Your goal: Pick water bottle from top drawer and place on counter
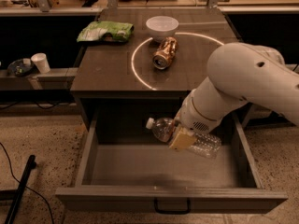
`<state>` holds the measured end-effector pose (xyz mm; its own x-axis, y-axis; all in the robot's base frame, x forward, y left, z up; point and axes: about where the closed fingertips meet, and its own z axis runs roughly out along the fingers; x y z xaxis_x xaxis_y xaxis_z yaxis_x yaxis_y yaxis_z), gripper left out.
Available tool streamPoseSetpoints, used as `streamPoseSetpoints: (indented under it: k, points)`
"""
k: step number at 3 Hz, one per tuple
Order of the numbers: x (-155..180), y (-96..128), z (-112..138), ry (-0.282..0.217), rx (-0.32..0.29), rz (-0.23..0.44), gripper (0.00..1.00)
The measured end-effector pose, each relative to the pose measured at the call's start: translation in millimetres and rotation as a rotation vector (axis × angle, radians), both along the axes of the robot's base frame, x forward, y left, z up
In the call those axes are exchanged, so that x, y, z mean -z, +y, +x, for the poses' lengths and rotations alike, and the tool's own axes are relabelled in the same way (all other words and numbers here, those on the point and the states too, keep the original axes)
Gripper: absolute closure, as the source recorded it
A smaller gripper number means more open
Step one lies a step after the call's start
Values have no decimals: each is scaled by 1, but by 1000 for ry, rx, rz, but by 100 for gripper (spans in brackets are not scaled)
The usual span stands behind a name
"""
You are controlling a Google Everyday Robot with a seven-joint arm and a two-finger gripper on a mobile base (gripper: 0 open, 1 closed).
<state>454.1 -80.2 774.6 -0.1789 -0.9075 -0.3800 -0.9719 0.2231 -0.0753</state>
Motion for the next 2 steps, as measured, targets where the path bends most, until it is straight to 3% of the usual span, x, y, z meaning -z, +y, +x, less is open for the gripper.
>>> streamPoseSetpoints:
  k: [2]
  points:
    - [-15, -9, 4, -23, -22, 31, 100]
